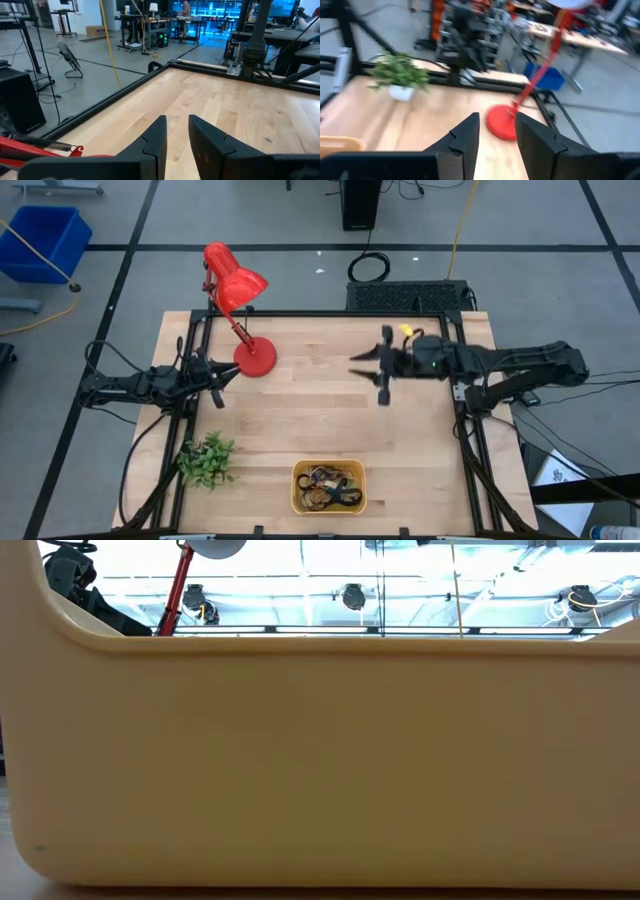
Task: Pick and place rubber bands into bin
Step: Return to Home Position
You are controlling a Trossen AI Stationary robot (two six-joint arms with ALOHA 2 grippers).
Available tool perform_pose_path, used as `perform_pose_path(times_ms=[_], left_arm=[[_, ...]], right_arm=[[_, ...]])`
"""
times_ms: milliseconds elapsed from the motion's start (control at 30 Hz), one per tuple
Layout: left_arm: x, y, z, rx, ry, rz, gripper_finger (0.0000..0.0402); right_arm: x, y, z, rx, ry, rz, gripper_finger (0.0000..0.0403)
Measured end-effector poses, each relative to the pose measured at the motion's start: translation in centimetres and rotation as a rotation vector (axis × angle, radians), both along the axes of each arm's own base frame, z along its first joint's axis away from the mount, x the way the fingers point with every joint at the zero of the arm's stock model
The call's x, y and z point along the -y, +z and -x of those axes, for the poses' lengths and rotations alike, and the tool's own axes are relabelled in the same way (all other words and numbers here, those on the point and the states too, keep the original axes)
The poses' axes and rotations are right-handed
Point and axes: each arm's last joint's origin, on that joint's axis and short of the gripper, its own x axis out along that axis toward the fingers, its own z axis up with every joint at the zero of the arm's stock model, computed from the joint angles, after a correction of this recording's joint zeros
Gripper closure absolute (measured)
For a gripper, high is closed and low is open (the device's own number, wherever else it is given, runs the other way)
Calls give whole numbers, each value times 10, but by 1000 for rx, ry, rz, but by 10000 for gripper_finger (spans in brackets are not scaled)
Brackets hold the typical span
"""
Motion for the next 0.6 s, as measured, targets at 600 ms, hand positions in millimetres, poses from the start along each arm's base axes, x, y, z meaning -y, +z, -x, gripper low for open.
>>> perform_pose_path(times_ms=[600], left_arm=[[0, 0, 0, 4, 2, 1, 314]], right_arm=[[58, -70, 53, 57, -195, -227, 285]])
